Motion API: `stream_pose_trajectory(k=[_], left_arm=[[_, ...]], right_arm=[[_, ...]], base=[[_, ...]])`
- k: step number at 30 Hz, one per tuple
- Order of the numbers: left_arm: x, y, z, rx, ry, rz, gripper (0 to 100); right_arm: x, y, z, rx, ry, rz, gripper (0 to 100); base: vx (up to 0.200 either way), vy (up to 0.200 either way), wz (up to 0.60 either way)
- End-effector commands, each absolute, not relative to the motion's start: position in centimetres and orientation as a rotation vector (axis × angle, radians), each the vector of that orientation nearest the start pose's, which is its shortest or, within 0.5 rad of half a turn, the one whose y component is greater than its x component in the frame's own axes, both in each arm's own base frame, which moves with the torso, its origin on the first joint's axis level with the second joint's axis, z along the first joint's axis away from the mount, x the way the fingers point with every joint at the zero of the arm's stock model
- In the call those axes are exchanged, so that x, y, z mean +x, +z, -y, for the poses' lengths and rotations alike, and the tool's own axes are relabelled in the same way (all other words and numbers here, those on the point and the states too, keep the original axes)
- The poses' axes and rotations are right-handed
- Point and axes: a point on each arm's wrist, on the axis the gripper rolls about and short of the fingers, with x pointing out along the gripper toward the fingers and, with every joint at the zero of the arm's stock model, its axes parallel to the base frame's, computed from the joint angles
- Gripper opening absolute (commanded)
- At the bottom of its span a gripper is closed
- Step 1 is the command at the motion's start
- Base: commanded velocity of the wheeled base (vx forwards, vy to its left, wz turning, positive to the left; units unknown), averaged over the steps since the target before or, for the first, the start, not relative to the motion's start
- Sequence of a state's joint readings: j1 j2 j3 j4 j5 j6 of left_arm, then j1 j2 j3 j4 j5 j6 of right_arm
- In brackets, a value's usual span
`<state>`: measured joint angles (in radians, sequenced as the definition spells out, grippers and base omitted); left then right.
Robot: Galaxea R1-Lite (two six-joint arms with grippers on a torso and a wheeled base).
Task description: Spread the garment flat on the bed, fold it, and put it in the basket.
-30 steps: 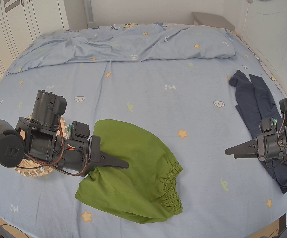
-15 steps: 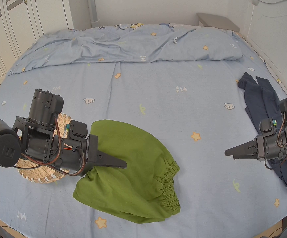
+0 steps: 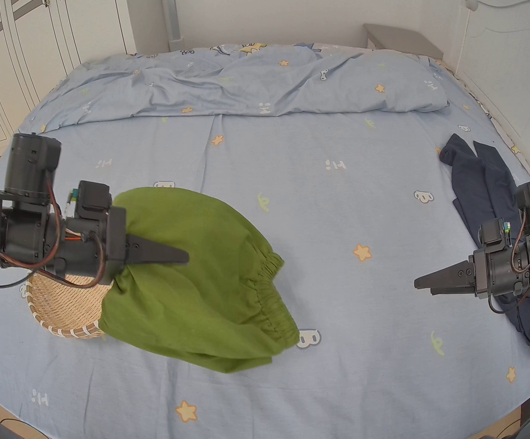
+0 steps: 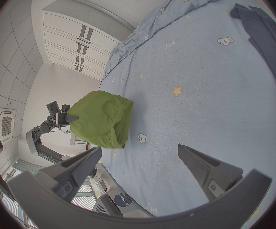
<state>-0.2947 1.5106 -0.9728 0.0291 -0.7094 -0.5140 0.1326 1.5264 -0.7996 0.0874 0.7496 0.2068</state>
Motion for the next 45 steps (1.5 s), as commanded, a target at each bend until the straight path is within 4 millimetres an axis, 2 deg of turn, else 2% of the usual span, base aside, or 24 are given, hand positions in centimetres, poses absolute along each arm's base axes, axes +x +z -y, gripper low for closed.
stream_pose_trajectory(k=[1,4,8,10,11,14,15,17,23,27,36,41,45], left_arm=[[23.0,25.1,6.2,-0.585,-0.767,-0.674,0],[23.2,26.0,4.7,-0.589,-0.728,-0.601,0],[24.0,26.8,1.9,-0.594,-0.663,-0.472,0],[24.1,26.9,1.3,-0.595,-0.654,-0.450,0],[24.2,27.4,-0.3,-0.594,-0.635,-0.393,0],[24.6,27.5,-2.8,-0.602,-0.590,-0.346,0],[24.6,27.6,-3.0,-0.602,-0.590,-0.342,0],[24.9,27.4,-4.2,-0.611,-0.576,-0.335,0],[25.4,25.2,-7.1,-0.665,-0.482,-0.370,0],[25.5,24.0,-8.2,-0.697,-0.446,-0.396,0],[25.4,17.8,-7.7,-0.819,-0.407,-0.585,0],[25.6,16.9,-8.5,-0.848,-0.367,-0.626,0],[25.9,17.4,-8.7,-0.850,-0.355,-0.670,0]], right_arm=[[22.9,16.9,-4.6,0.438,0.750,-0.888,100],[22.9,16.9,-4.6,0.437,0.751,-0.887,100],[22.9,16.9,-4.6,0.437,0.751,-0.887,100],[22.9,16.9,-4.6,0.437,0.751,-0.887,100],[22.9,16.8,-4.6,0.437,0.751,-0.889,100],[22.9,16.9,-4.6,0.436,0.752,-0.887,100],[22.9,16.9,-4.6,0.436,0.752,-0.887,100],[22.9,16.9,-4.7,0.435,0.753,-0.887,100],[22.8,16.9,-4.6,0.436,0.752,-0.887,100],[22.7,16.8,-4.6,0.435,0.753,-0.890,100],[21.6,17.7,-5.1,0.418,0.787,-0.865,100],[21.5,17.6,-5.3,0.416,0.792,-0.871,100],[21.5,17.6,-5.3,0.416,0.792,-0.871,100]], base=[[0.000,0.000,0.00],[0.000,0.000,0.00],[0.000,0.000,0.00],[0.000,0.000,0.00],[0.000,0.000,0.00],[0.000,0.000,0.00],[0.000,0.000,0.00],[0.000,0.000,0.00],[0.000,0.000,0.00],[0.000,0.000,0.00],[0.000,0.000,0.00],[0.000,0.000,0.00],[0.000,0.000,0.00]])
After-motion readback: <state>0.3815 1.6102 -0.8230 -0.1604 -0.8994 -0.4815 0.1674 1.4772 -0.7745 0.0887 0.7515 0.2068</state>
